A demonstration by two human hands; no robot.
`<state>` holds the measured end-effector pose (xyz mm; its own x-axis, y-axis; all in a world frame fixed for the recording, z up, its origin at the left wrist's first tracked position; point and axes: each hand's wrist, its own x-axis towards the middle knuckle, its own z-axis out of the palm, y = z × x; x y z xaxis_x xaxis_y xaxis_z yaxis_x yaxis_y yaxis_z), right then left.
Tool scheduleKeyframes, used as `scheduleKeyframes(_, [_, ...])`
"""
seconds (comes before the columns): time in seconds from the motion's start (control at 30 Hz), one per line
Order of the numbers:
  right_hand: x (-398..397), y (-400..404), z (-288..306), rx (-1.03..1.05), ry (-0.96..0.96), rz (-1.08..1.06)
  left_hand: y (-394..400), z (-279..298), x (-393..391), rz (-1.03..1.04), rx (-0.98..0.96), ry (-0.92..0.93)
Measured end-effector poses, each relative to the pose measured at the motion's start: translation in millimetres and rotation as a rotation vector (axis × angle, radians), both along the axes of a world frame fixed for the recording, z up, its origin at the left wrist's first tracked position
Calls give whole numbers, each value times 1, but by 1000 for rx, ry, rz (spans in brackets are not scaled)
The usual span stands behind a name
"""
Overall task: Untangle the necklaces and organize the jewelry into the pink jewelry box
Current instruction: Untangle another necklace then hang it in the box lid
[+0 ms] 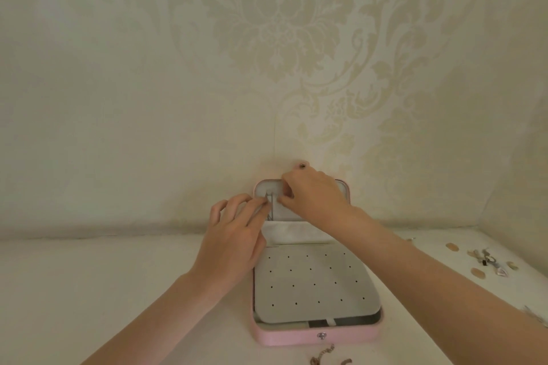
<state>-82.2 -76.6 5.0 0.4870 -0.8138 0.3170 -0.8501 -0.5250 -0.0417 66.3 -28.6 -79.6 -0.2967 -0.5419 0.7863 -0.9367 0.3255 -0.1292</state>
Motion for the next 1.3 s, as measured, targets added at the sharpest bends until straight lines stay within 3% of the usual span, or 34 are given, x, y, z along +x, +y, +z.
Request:
scheduleKeyframes(0.17, [-4, 4, -1, 136, -89, 146, -4, 20, -13, -36, 65, 348])
scheduleKeyframes(0.3, [-3, 2, -1, 157, -182, 208, -21, 22, -15, -30, 124, 419])
scheduleKeyframes(0.53, [2, -8, -5, 191, -592, 129, -20, 23, -15, -85, 176, 716])
scheduleKeyframes(0.7, [11, -10, -17, 36, -595, 5, -20, 27, -17, -44, 147, 917])
scheduleKeyframes(0.77, [14, -9, -20, -25, -556, -53, -23, 26, -19, 22, 85, 849])
scheduleKeyframes(0.93, [19, -8, -21, -98, -477, -126, -30, 21, -14, 201, -101, 398])
scheduleKeyframes(1.0, [19, -8, -23, -98, -479, -141, -33, 18, -13, 217, -161, 305])
scheduleKeyframes(1.2, [15, -6, -21, -56, -455, -125, -33, 12, -16, 198, -154, 346])
scheduleKeyframes(1.3, [6, -4, -20, 60, -428, -58, -30, 14, -13, 168, -144, 334])
